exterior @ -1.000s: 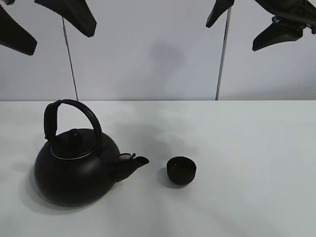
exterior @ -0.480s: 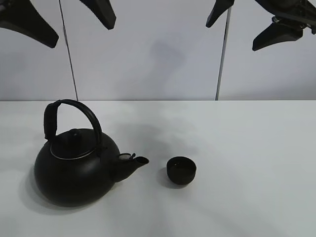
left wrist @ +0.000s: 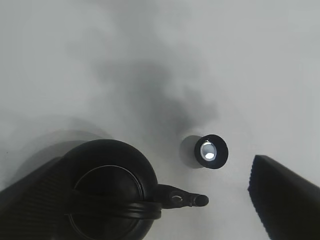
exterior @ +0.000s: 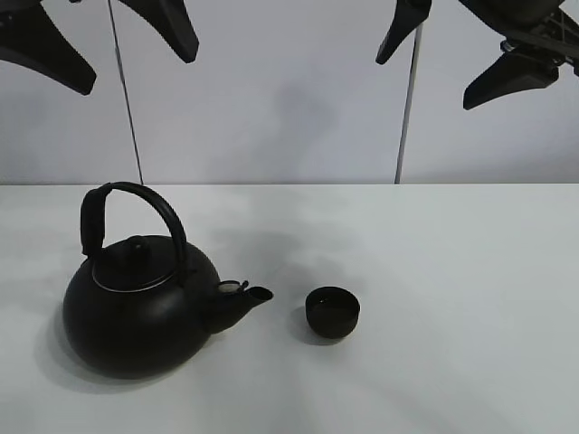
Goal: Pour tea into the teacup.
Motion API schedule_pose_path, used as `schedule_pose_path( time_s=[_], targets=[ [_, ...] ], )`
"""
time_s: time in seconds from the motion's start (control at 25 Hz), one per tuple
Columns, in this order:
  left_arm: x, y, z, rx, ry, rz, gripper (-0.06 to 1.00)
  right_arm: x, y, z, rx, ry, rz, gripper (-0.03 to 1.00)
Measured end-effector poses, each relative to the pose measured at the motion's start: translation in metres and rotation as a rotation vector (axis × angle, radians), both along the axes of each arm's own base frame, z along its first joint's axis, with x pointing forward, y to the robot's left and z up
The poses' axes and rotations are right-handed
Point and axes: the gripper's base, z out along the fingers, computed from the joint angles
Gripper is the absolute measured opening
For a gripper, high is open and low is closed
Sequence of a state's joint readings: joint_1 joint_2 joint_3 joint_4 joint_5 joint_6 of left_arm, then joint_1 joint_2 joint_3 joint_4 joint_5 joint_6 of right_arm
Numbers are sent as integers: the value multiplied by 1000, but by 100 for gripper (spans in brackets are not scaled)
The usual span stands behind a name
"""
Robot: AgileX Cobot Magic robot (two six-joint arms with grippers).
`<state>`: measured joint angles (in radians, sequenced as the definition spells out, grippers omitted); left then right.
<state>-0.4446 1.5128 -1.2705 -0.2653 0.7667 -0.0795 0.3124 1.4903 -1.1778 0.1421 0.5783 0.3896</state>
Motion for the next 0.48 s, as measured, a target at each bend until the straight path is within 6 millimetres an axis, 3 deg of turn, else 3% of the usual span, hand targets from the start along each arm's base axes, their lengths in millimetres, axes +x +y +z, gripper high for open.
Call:
schedule_pose_path(
  time_s=[0.48],
  targets=[
    [0,0,0,1,0,0,69,-9,3,-6,35,130,5,59]
  ],
)
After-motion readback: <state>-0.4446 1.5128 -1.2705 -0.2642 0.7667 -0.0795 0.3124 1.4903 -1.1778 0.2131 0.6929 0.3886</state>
